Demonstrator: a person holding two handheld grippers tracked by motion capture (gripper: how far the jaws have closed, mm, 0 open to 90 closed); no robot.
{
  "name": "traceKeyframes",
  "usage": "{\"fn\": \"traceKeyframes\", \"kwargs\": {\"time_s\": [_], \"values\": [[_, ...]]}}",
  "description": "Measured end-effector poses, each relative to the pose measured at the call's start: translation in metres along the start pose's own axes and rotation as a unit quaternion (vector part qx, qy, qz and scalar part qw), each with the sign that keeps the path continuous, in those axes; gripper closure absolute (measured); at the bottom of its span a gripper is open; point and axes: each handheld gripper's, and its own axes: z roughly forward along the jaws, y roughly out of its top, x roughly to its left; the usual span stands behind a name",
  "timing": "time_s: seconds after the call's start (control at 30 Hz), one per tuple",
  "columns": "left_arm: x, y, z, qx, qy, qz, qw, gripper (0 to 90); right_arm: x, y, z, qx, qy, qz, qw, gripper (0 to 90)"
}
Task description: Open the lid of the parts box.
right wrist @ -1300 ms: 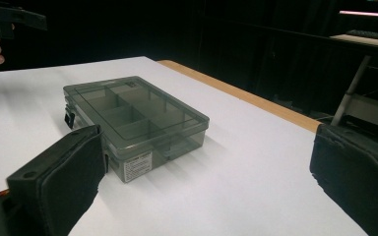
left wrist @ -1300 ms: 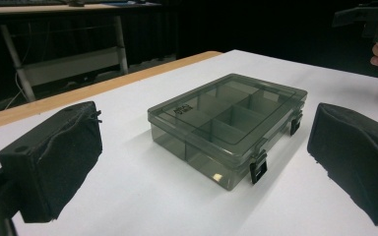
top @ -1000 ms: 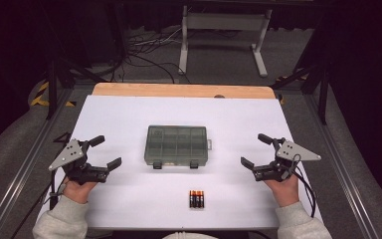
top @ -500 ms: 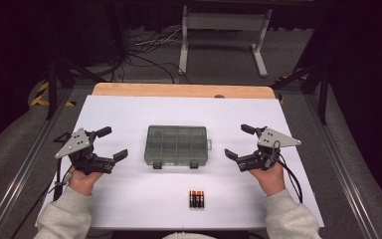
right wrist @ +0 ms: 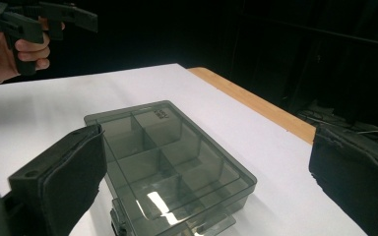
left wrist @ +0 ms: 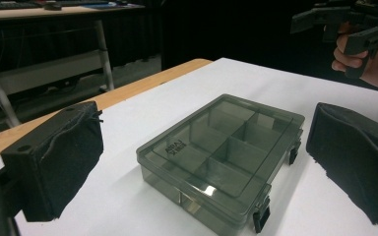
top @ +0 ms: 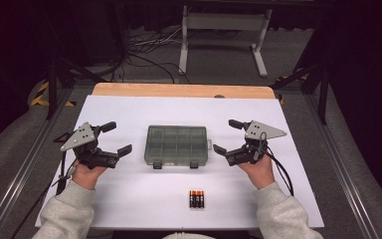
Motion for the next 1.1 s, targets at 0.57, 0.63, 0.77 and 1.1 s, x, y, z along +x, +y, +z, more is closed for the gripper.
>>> {"fn": "traceKeyframes", "kwargs": {"time_s": [0.57, 0.63, 0.77, 1.1], "values": [[0.004, -0.011, 0.015, 0.036, -0.003, 0.0, 0.9994, 0.0, 0.001, -0.004, 0.018, 0.033, 0.029, 0.005, 0.999, 1.5], [0.005, -0.013, 0.015, 0.039, -0.003, -0.004, 0.9992, 0.0, 0.003, -0.006, 0.021, 0.046, 0.035, 0.002, 0.9983, 1.5], [0.004, -0.014, 0.015, 0.051, -0.011, 0.007, 0.9986, 0.0, 0.003, -0.01, 0.024, 0.064, 0.034, 0.009, 0.9973, 1.6], [0.007, -0.03, 0.014, 0.086, -0.02, -0.003, 0.9961, 0.3, 0.004, -0.025, 0.029, 0.104, 0.034, 0.017, 0.9938, 1.8]]}}
